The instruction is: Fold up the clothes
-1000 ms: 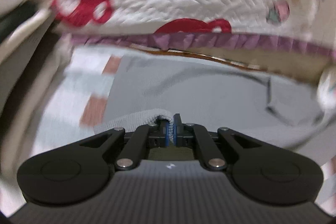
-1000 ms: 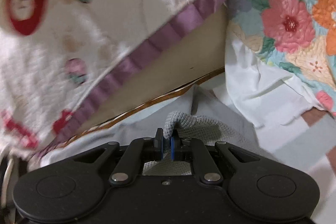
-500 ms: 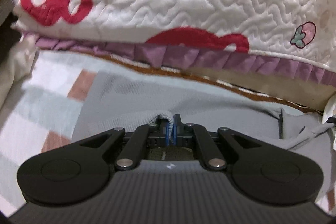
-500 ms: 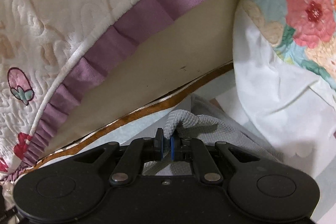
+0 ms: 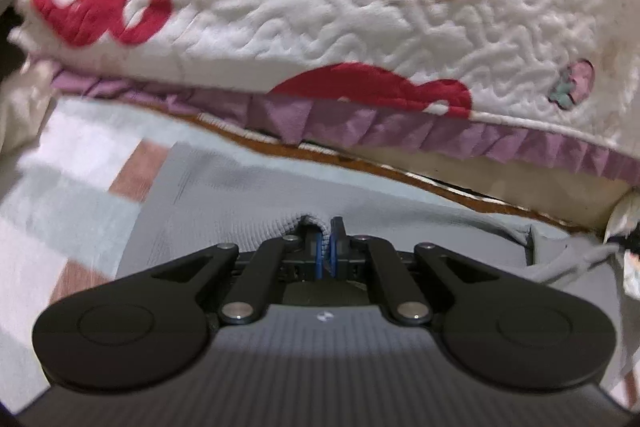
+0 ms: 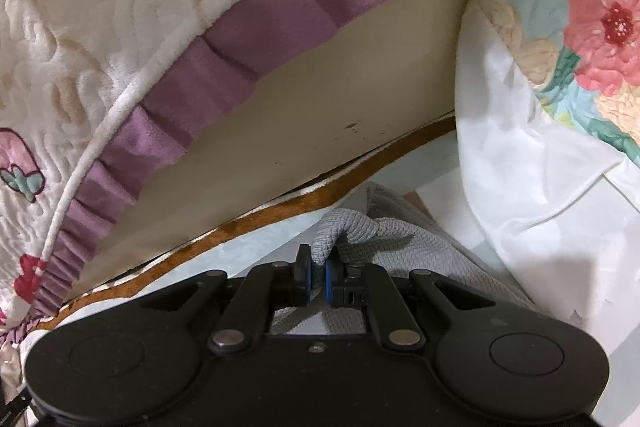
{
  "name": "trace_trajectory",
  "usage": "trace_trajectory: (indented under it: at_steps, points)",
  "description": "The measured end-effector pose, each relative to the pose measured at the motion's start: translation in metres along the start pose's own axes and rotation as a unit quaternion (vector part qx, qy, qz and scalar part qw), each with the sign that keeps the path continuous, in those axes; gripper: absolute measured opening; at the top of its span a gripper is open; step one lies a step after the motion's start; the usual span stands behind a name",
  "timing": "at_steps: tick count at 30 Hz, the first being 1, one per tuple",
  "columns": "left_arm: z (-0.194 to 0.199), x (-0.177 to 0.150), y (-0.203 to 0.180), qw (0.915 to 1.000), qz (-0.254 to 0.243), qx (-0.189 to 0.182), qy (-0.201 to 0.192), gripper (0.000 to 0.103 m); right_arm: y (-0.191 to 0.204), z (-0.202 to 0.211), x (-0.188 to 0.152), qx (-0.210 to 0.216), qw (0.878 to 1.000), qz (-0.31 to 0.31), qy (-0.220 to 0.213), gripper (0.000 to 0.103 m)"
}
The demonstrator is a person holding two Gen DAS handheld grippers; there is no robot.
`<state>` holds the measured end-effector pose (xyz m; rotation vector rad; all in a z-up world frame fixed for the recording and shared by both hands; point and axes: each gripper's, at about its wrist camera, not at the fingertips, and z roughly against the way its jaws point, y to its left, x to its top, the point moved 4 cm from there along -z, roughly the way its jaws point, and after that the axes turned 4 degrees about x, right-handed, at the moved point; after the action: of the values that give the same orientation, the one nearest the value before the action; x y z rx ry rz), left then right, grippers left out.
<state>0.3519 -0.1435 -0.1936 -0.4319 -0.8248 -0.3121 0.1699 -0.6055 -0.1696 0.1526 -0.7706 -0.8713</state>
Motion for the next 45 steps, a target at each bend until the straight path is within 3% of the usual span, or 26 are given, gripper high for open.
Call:
trace_trajectory:
  at_steps: [5,13,18,25,28,30,33,35,38,41,43,45]
  points:
    - [0.005,-0.003,-0.001,0.9999,-0.011,-0.003,-0.007,0.003,-0.005,-0.011,0.0,0.0,1.0,-0.009,0.001,0.009]
    - [0.008,0.023,-0.005,0.9993,-0.012,0.007,-0.035,0.003,-0.007,-0.024,0.009,0.013,1.0,-0.027,-0.003,0.009]
    - [-0.02,0.02,0.002,0.9997,0.01,0.023,0.004,0.003,-0.005,-0.039,0.015,-0.007,0.999,-0.035,0.017,0.009]
    - [-0.032,0.03,-0.001,0.9996,0.011,0.027,0.008,0.003,-0.003,-0.058,0.023,-0.036,0.998,-0.041,0.032,0.009]
    - [-0.049,0.029,0.003,0.9983,0.018,0.036,0.043,0.004,0.0,-0.06,0.023,-0.039,0.999,-0.023,0.026,0.01]
    - [-0.053,0.028,0.009,0.9966,0.03,0.045,0.062,0.011,-0.004,-0.055,0.025,-0.022,0.999,-0.042,0.01,0.019]
    - [-0.047,0.03,0.017,0.9966,0.044,0.04,0.058,0.017,-0.016,-0.038,0.029,0.017,0.996,-0.078,-0.04,0.049]
    - [-0.034,0.034,0.016,0.998,0.035,0.029,0.045,0.02,-0.025,-0.023,0.03,0.036,0.993,-0.087,-0.076,0.05]
    - [-0.013,0.035,0.014,0.9993,0.012,0.012,0.032,0.035,-0.03,-0.007,0.023,0.051,0.992,-0.058,-0.096,0.05]
    - [0.008,0.026,0.017,0.9991,-0.022,0.011,0.034,0.041,-0.007,-0.001,0.006,0.049,0.994,0.051,-0.085,0.049]
    - [0.023,0.016,0.027,0.9982,-0.03,0.031,0.042,0.043,0.023,-0.001,-0.011,0.056,0.984,0.157,-0.065,0.049]
    - [0.033,0.006,0.041,0.9978,-0.02,0.042,0.047,0.046,0.055,-0.005,-0.03,0.075,0.966,0.244,-0.037,0.049]
